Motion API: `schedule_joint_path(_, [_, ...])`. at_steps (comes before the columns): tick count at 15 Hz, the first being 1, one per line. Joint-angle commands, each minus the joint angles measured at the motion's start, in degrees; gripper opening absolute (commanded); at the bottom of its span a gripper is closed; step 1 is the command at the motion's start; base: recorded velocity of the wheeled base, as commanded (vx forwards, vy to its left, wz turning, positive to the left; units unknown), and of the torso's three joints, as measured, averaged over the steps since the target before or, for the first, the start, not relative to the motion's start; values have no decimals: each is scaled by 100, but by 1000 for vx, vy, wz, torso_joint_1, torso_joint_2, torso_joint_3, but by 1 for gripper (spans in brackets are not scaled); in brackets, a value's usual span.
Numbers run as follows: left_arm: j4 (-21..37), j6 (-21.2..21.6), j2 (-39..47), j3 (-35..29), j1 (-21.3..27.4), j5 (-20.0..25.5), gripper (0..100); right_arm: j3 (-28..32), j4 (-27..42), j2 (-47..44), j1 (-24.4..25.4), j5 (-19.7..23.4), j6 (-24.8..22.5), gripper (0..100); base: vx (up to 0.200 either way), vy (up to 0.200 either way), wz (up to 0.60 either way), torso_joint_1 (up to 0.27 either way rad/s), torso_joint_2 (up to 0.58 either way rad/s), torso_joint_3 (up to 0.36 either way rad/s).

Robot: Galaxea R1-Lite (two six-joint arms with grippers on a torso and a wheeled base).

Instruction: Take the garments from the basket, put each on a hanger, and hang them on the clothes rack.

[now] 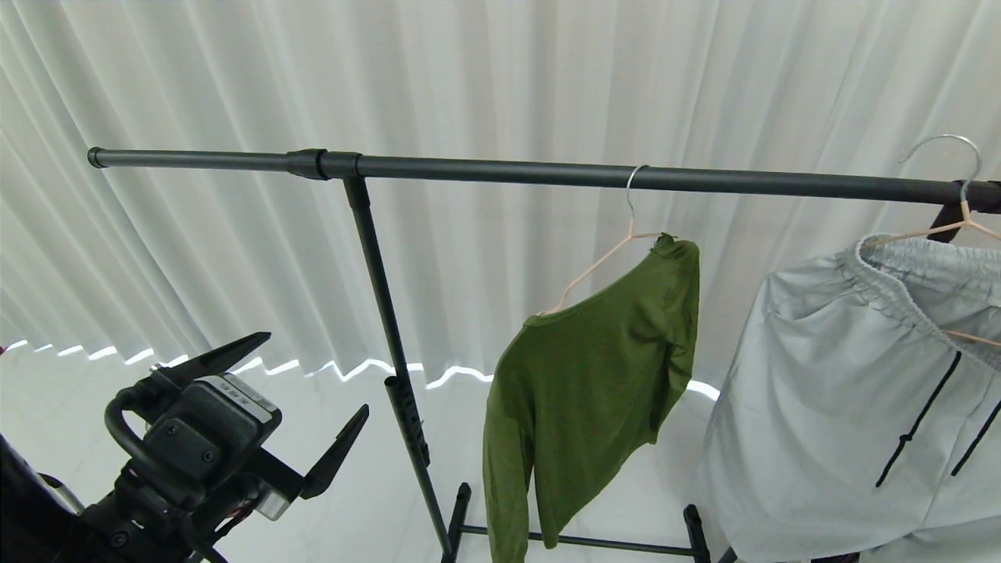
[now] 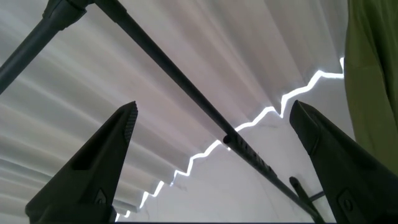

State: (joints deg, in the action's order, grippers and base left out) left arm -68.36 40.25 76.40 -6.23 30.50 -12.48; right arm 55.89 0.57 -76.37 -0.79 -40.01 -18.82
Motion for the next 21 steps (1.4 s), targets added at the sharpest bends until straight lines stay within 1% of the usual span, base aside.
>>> schedule_joint_path(1, [-1, 0, 7, -1, 0, -9, 100, 53, -13, -317, 9, -7, 1, 0, 0, 0, 0, 0, 0, 0])
schedule_joint_path(6, [-1, 0, 7, -10, 35, 0, 100, 159, -145, -580, 62, -51, 1, 0, 0, 0, 0, 0, 0, 0])
schedule_joint_path(9, [-1, 9, -2, -10, 193, -9, 100, 176, -154, -712, 317, -209, 1, 0, 0, 0, 0, 0, 0, 0])
schedule_joint_path(12, [-1, 9, -2, -1, 202, -9, 100, 167, -224, -783, 580, -218, 1, 0, 0, 0, 0, 0, 0, 0])
schedule_joint_path(13, [-1, 9, -2, -1, 202, -9, 100, 167, -224, -783, 580, -218, 1, 0, 0, 0, 0, 0, 0, 0])
schedule_joint_path(14, [-1, 9, -2, -1, 202, -9, 100, 176, -233, -853, 747, -218, 1, 0, 0, 0, 0, 0, 0, 0])
schedule_joint_path(18, [-1, 0, -2, 16, 202, -9, 100, 88, -163, -747, 905, -253, 1, 0, 0, 0, 0, 0, 0, 0])
schedule_joint_path(19, [-1, 0, 7, 16, 202, -9, 100, 36, -180, -712, 958, -253, 1, 100, 0, 0, 0, 0, 0, 0])
schedule_joint_path(21, [-1, -9, 15, 16, 202, -9, 100, -184, -295, -589, 1143, -253, 124, 100, 0, 0, 0, 0, 0, 0])
